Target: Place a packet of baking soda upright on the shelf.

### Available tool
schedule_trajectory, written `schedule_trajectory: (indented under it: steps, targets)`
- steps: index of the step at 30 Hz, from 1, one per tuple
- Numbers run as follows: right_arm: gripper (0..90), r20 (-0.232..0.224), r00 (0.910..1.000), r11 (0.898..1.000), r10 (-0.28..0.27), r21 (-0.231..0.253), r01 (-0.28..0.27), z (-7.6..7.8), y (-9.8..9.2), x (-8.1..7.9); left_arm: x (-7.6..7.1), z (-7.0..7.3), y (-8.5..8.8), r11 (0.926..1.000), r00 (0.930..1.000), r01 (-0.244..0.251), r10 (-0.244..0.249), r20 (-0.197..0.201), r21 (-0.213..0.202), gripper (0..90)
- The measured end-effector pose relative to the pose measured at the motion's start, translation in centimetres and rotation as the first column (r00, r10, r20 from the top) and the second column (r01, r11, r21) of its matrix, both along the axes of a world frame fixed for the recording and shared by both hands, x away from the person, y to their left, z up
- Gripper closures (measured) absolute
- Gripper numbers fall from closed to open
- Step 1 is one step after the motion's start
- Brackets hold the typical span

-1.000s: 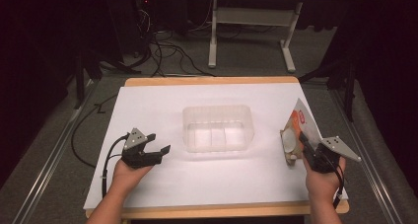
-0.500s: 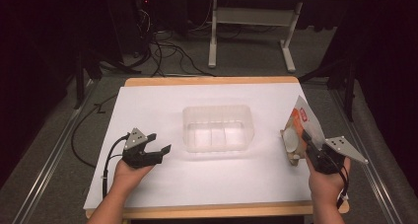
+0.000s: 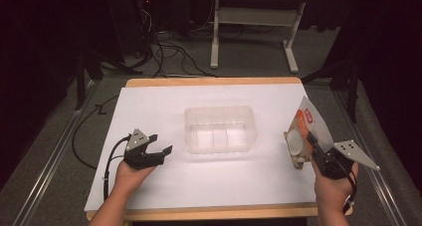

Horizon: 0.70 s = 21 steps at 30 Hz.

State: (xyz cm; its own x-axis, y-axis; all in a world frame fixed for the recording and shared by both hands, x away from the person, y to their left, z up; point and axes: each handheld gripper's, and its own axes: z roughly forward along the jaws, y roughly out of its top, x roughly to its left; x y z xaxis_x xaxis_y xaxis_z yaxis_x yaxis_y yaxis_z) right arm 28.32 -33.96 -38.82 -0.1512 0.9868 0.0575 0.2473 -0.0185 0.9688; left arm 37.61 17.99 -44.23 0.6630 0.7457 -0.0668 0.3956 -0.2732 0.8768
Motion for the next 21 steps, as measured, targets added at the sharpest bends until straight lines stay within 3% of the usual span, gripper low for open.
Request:
schedule_trajectory:
  steps: [5, 11, 21]
  targets:
    - [90.0, 0.012, 0.9999, 1.000, 0.008, 0.008, -0.008, 0.5, 0.2, -0.2, -0.2, 0.1, 0.0, 1.0000, 1.0000, -0.002, 0.002, 0.009, 0.000, 27.3]
    - [90.0, 0.048, 0.9984, 0.999, 0.028, 0.040, -0.030, 1.7, 0.8, -0.4, 0.0, 0.0, 0.0, 0.9999, 0.9999, 0.008, -0.008, -0.008, 0.010, 26.2]
    - [90.0, 0.074, 0.9948, 0.997, 0.070, 0.039, -0.073, 3.4, 2.4, 0.3, -0.1, 0.2, 0.3, 0.9997, 0.9998, -0.020, 0.020, 0.010, 0.015, 22.3]
